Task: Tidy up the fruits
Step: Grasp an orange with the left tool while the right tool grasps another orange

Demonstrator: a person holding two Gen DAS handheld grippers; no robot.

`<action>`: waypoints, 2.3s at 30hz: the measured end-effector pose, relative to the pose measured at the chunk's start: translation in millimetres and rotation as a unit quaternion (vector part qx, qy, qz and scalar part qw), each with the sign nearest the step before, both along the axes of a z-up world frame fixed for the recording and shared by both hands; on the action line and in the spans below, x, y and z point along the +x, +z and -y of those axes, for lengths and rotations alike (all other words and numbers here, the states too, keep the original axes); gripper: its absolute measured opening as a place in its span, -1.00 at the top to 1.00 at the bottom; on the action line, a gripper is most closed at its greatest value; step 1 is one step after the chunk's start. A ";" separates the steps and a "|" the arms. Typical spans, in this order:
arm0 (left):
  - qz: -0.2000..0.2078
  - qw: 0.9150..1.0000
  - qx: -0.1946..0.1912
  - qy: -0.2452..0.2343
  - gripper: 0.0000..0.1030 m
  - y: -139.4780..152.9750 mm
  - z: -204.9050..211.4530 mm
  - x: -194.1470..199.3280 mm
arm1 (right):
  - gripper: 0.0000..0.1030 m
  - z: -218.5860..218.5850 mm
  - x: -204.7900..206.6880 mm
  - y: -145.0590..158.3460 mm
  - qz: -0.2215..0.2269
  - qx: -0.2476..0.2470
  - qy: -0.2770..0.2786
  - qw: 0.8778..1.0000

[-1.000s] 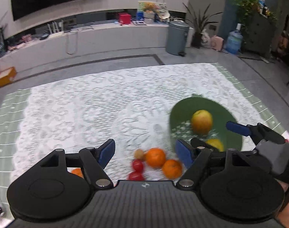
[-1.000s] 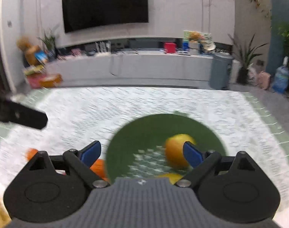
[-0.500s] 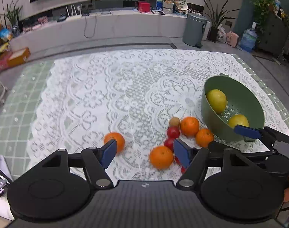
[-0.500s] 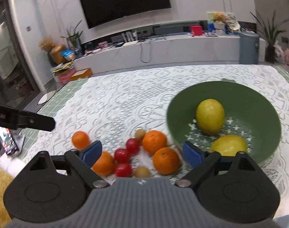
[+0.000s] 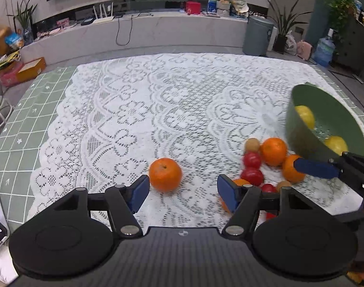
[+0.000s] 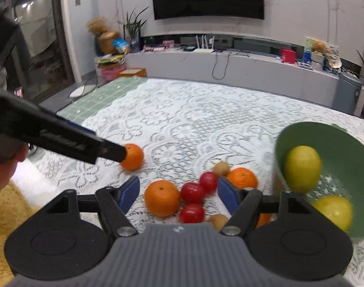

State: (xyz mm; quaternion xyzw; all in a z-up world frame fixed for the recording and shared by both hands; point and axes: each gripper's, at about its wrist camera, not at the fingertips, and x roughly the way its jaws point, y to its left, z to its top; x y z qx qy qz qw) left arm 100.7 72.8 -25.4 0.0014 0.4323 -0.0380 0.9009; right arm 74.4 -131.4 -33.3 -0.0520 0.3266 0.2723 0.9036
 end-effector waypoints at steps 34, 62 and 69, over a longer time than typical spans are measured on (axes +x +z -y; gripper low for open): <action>-0.025 0.999 -0.003 0.023 -0.26 -55.2 -14.8 40.2 | 0.15 -49.7 18.5 -38.5 -0.043 -0.079 0.024 0.996; 0.035 0.998 -0.047 0.032 0.07 -23.3 -12.2 11.0 | 0.20 -19.3 5.1 -9.5 0.002 -0.027 -0.007 1.000; 0.065 0.995 -0.065 0.027 0.07 4.6 3.6 -4.6 | 0.20 16.8 3.5 12.0 0.027 -0.002 -0.051 0.998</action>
